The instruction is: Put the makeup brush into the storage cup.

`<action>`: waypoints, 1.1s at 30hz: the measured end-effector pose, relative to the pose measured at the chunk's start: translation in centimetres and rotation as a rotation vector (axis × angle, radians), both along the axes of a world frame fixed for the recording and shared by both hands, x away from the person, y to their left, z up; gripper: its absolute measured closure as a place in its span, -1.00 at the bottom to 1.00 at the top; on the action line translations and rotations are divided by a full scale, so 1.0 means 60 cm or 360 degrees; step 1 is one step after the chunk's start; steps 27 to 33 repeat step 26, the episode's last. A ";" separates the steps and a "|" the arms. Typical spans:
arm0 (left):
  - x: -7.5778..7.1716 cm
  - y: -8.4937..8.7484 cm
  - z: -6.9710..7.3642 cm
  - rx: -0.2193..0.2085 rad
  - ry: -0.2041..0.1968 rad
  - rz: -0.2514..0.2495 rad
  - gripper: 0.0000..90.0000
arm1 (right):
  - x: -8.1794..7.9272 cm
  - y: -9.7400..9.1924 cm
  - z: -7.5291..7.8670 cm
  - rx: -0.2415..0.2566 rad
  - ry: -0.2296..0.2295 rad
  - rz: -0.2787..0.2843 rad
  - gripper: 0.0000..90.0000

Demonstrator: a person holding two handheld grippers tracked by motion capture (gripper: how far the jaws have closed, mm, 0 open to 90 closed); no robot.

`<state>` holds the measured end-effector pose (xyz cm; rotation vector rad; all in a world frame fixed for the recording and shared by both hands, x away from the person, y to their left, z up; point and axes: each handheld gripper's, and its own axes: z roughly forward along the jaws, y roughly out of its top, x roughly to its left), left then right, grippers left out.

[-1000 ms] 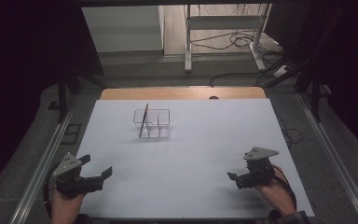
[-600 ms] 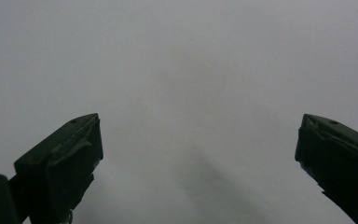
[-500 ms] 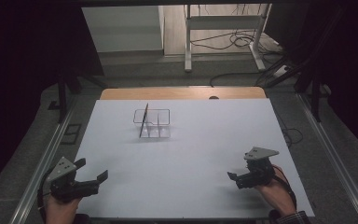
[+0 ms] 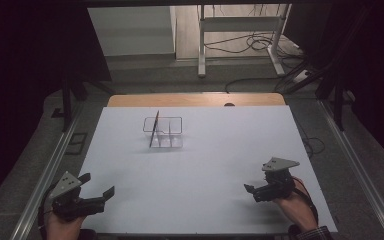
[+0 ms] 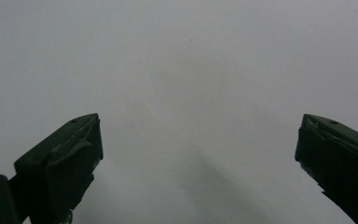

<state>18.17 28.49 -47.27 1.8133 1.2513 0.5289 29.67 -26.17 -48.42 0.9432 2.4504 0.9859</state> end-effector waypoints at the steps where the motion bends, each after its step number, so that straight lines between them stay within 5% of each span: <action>1: -0.001 -0.001 0.000 0.0007 0.0003 0.0000 -0.92 | 0.000 0.000 0.000 0.0001 0.0000 0.0001 -0.98; 22: 0.006 -0.020 -0.023 0.0137 0.0145 -0.0041 -0.92 | 0.000 0.000 0.000 -0.0005 0.0001 0.0001 -0.98; 33: 0.008 -0.021 -0.023 0.0136 0.0147 -0.0042 -0.92 | 0.000 0.000 -0.001 -0.0011 0.0000 0.0005 -0.98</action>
